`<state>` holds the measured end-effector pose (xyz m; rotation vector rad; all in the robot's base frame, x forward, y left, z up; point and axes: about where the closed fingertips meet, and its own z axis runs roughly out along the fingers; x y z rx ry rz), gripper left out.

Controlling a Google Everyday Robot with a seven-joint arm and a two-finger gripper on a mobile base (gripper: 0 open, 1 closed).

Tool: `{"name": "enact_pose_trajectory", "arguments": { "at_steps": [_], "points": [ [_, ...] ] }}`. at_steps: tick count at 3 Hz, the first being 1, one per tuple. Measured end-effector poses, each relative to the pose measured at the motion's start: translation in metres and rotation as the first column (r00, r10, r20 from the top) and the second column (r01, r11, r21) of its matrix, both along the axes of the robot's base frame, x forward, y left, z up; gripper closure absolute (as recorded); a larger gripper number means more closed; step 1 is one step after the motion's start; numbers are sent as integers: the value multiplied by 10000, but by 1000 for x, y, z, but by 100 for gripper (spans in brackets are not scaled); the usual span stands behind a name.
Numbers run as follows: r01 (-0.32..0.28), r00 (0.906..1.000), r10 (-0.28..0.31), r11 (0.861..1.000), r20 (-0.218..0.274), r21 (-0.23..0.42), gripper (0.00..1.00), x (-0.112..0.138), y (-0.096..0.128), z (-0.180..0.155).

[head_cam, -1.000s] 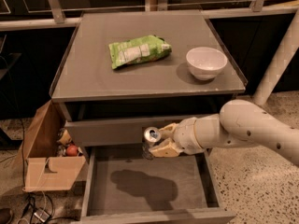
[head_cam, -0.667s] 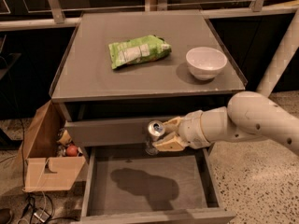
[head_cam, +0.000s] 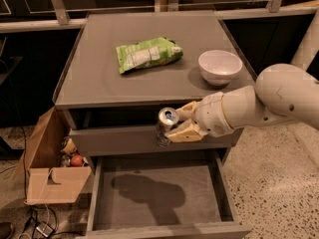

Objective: Pick redbull can from middle drawer and place on counter

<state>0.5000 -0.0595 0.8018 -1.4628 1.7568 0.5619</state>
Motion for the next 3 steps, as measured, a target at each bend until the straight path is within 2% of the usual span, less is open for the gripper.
{"name": "enact_pose_trajectory", "arguments": {
  "at_steps": [1, 3],
  "points": [
    [44, 10000, -44, 10000, -64, -33, 100, 5, -6, 11],
    [-36, 9997, 51, 9983, 258, -589, 100, 37, -10, 62]
  ]
}}
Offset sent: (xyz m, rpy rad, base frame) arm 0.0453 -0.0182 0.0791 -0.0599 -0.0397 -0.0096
